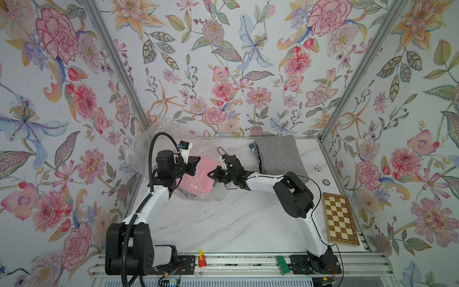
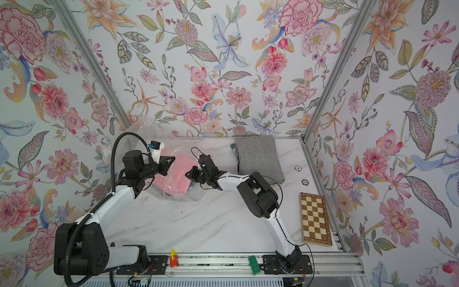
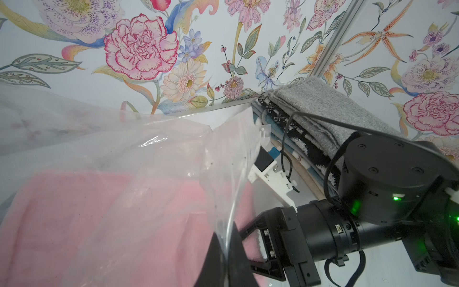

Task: Take the blanket out of the vacuum bag
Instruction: Take out the blanket from the vacuum bag.

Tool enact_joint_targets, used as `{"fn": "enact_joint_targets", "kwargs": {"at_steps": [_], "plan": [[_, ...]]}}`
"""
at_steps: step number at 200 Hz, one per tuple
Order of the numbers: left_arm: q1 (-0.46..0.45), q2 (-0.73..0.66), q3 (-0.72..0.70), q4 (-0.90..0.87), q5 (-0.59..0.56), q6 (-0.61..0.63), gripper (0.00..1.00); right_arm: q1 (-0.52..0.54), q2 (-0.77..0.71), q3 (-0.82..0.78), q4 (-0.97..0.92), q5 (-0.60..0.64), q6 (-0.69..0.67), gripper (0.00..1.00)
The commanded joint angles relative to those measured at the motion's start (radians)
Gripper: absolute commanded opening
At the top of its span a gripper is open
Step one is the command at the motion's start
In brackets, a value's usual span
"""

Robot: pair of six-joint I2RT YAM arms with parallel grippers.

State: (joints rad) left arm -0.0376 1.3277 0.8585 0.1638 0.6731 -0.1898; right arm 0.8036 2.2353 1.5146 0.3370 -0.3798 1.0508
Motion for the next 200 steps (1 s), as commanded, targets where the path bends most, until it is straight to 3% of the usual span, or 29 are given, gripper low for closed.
{"fn": "enact_joint_targets", "kwargs": {"at_steps": [1, 59, 116, 164, 200], "plan": [[0.016, 0.0, 0.024, 0.02, -0.007, 0.005, 0.05, 0.014, -0.126, -0.061, 0.064, -0.019, -0.009, 0.0], [0.025, 0.007, 0.025, 0.018, -0.007, 0.007, 0.05, 0.023, -0.31, -0.229, 0.099, -0.005, -0.002, 0.0], [0.024, 0.014, 0.026, 0.005, -0.018, 0.017, 0.05, -0.007, -0.364, -0.191, -0.002, -0.052, -0.027, 0.0], [0.024, 0.013, 0.027, 0.005, -0.015, 0.016, 0.05, -0.06, -0.566, -0.536, 0.028, -0.061, -0.058, 0.0], [0.022, 0.007, 0.027, 0.006, -0.015, 0.016, 0.05, -0.097, -0.606, -0.735, 0.117, -0.07, -0.051, 0.0]]}}
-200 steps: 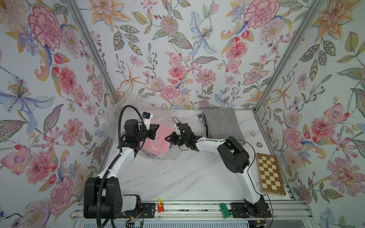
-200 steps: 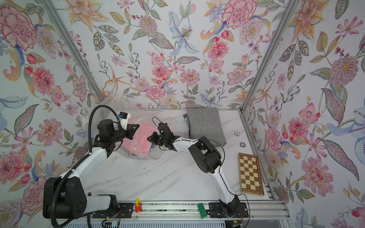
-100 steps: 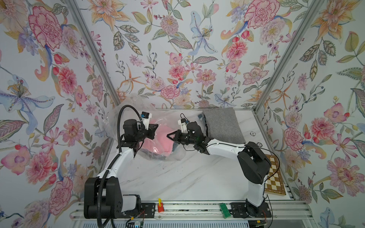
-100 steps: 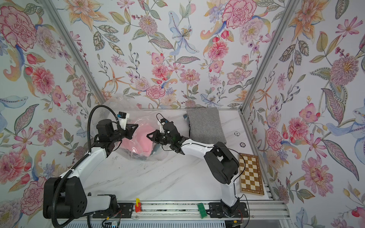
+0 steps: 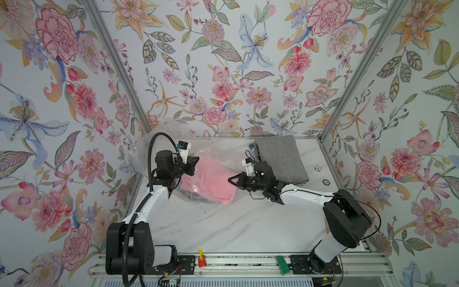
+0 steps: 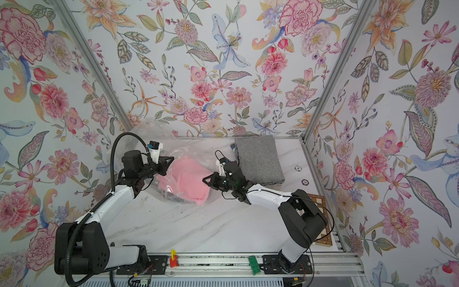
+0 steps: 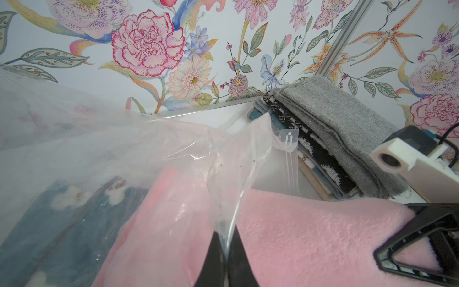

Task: Take the blanket out of the vacuum bag
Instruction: Take out the blanket from the vacuum bag.

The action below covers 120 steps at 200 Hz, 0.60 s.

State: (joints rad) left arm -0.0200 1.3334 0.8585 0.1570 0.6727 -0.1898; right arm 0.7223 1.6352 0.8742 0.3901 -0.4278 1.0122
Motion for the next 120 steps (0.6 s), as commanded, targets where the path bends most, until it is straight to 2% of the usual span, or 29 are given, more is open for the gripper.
{"fn": "enact_joint_targets", "kwargs": {"at_steps": [1, 32, 50, 73, 96, 120], "plan": [[0.005, 0.001, 0.027, 0.012, -0.015, 0.016, 0.05, -0.016, -0.005, -0.098, 0.068, -0.022, -0.012, 0.0], [0.005, -0.003, 0.025, 0.009, -0.018, 0.02, 0.05, -0.02, 0.045, -0.158, 0.163, -0.026, -0.003, 0.02], [0.005, -0.002, 0.026, 0.009, -0.017, 0.02, 0.05, -0.017, 0.057, -0.191, 0.213, -0.009, 0.02, 0.15], [0.004, -0.001, 0.028, 0.006, -0.018, 0.023, 0.05, -0.015, 0.044, -0.218, 0.211, 0.02, 0.026, 0.4], [0.004, 0.0, 0.03, 0.006, -0.015, 0.021, 0.05, -0.007, 0.026, -0.242, 0.179, 0.055, 0.027, 0.59], [0.005, -0.001, 0.03, 0.003, -0.013, 0.021, 0.05, 0.009, 0.028, -0.256, 0.171, 0.068, 0.051, 0.71]]}}
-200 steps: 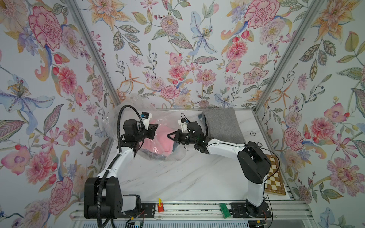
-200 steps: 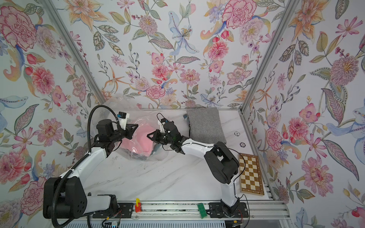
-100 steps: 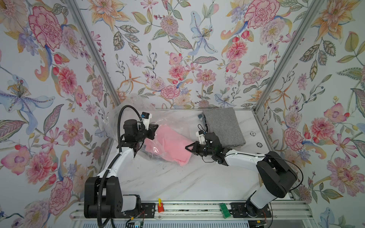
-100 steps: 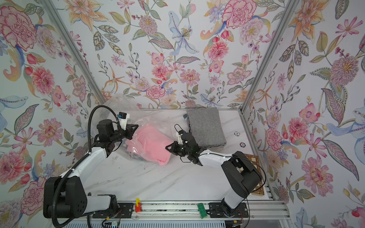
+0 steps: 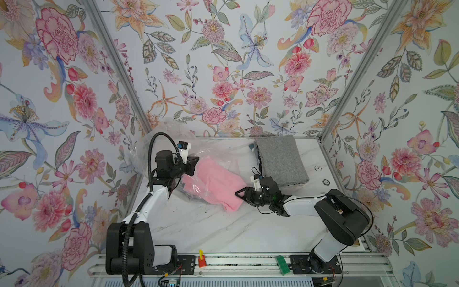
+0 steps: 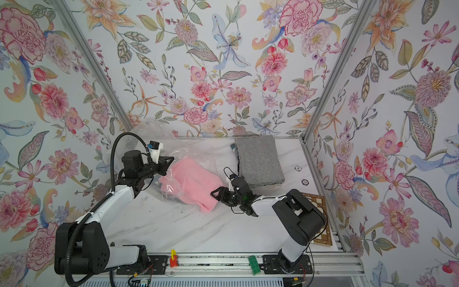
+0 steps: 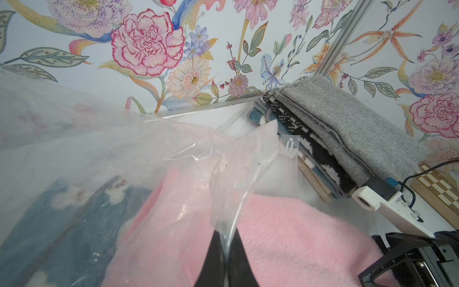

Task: Take the blanket out of the vacuum bag
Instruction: Take out the blanket from the vacuum bag.

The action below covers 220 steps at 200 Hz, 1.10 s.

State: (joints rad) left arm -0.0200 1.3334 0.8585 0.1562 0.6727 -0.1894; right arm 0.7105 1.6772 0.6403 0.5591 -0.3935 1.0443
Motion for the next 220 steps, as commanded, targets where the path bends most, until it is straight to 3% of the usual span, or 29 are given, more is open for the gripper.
{"fn": "enact_joint_targets", "kwargs": {"at_steps": [1, 36, 139, 164, 199, 220], "plan": [[0.005, -0.002, 0.03, 0.004, -0.013, 0.021, 0.05, 0.023, -0.013, -0.022, 0.002, 0.034, 0.02, 0.72], [0.004, 0.0, 0.031, 0.006, -0.009, 0.019, 0.05, 0.058, 0.053, -0.031, 0.124, 0.036, 0.079, 0.76], [0.005, 0.0, 0.032, 0.005, -0.005, 0.019, 0.04, 0.072, 0.21, 0.101, 0.247, 0.044, 0.088, 0.66], [0.005, 0.001, 0.033, 0.005, -0.007, 0.021, 0.04, 0.077, 0.205, 0.122, 0.225, 0.038, 0.079, 0.46], [0.005, 0.004, 0.033, 0.003, -0.007, 0.021, 0.04, 0.082, 0.148, 0.1, 0.191, 0.038, 0.066, 0.0], [0.005, 0.004, 0.031, 0.003, -0.012, 0.022, 0.04, 0.082, 0.086, 0.074, 0.165, 0.041, 0.059, 0.0]]}}
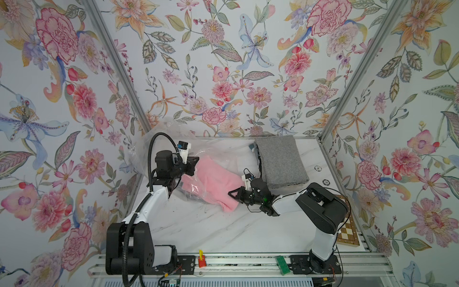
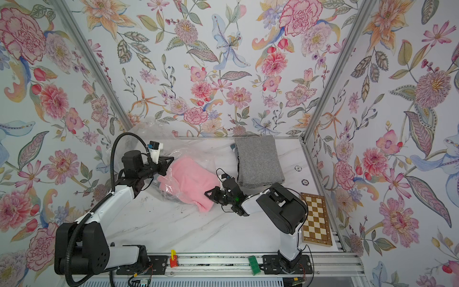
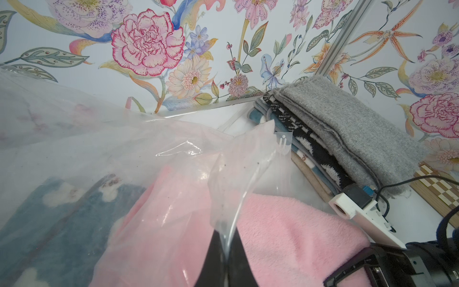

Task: Take the blanket out of the vacuum bag
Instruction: Take out the blanket from the vacuum bag.

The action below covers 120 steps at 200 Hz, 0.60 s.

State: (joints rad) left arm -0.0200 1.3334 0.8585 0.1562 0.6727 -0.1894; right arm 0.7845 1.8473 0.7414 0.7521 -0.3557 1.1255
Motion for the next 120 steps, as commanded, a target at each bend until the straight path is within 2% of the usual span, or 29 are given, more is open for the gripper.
{"fn": "enact_joint_targets", "kwargs": {"at_steps": [1, 54, 79, 120], "plan": [[0.005, 0.004, 0.031, 0.002, -0.012, 0.023, 0.04, 0.007, -0.088, -0.028, -0.029, 0.002, -0.023, 0.0], [0.005, 0.007, 0.033, -0.001, -0.016, 0.026, 0.04, 0.008, -0.267, -0.003, -0.198, -0.045, -0.079, 0.0], [0.004, 0.007, 0.033, -0.004, -0.019, 0.029, 0.04, 0.003, -0.31, 0.051, -0.276, -0.095, -0.105, 0.0], [0.004, 0.004, 0.033, -0.007, -0.022, 0.03, 0.04, -0.004, -0.389, 0.1, -0.348, -0.108, -0.104, 0.0]]}}
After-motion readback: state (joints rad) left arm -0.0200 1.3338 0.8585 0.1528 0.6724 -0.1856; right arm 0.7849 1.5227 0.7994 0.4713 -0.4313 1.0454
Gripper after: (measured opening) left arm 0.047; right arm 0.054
